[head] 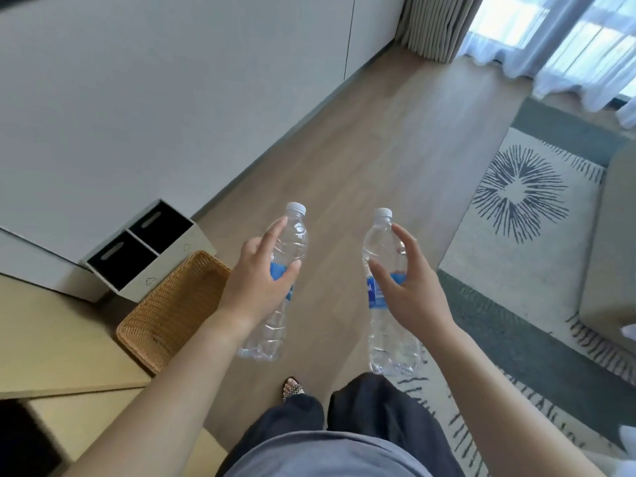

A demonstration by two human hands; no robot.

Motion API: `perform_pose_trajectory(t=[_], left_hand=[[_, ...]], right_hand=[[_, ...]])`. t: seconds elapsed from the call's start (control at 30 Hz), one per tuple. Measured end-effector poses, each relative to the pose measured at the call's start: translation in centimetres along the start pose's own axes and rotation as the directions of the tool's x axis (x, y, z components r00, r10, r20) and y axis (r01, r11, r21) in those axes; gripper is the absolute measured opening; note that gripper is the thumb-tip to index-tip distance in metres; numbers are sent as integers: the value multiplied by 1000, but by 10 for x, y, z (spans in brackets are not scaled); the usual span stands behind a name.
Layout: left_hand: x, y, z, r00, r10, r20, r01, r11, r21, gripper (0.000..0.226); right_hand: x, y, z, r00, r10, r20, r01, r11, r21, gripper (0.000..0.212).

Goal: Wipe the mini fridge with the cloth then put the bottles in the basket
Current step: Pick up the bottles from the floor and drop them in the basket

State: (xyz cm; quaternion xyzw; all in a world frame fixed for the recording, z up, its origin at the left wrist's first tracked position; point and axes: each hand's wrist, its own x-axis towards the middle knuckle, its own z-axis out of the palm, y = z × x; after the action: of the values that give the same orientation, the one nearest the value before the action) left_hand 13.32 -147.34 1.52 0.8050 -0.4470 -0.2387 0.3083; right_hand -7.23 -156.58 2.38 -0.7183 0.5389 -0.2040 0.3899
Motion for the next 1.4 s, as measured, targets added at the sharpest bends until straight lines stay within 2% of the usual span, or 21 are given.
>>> perform_pose_trajectory(t=[0.17,0.3,0.43,0.6,0.7,0.87,1.03,1.13,1.3,1.4], left_hand=[[47,-15,-8,995,-88,-51,88,996,-11,67],[90,-32,-13,966,-222,-130,223,975,-11,70],[127,-33,-16,914,-318,-253,319,947,-38,71],[162,-30,-12,854,-398,-335,408,912,-41,70],[161,-40,-19,763,-511,-397,501,855,-138,69],[128,-65,-43,560,-658,-504,655,724,-216,68],[85,-101,-56,353,-752,-556,717,600,-356,64],[66,-129,-61,227,-803,-550,728,515,-452,63],[64,-180,-78,154,-825,-544,710,476,-520,62],[78,-208,-89,160,-836,-525,668,483,-566,61]], right_hand=[[66,-9,14,999,-10,40,8,999,36,58],[140,-16,29,997,-24,77,21,999,51,59],[215,-32,41,971,-104,217,97,994,42,59],[293,-44,63,901,-197,386,210,978,9,60],[315,-54,84,840,-196,505,236,972,-15,60],[314,-84,141,680,-250,690,359,933,-16,61],[297,-132,208,490,-332,806,511,858,43,61],[290,-163,239,408,-379,830,582,809,83,60],[297,-198,285,348,-399,848,659,748,80,62],[306,-211,311,327,-371,869,674,736,61,62]])
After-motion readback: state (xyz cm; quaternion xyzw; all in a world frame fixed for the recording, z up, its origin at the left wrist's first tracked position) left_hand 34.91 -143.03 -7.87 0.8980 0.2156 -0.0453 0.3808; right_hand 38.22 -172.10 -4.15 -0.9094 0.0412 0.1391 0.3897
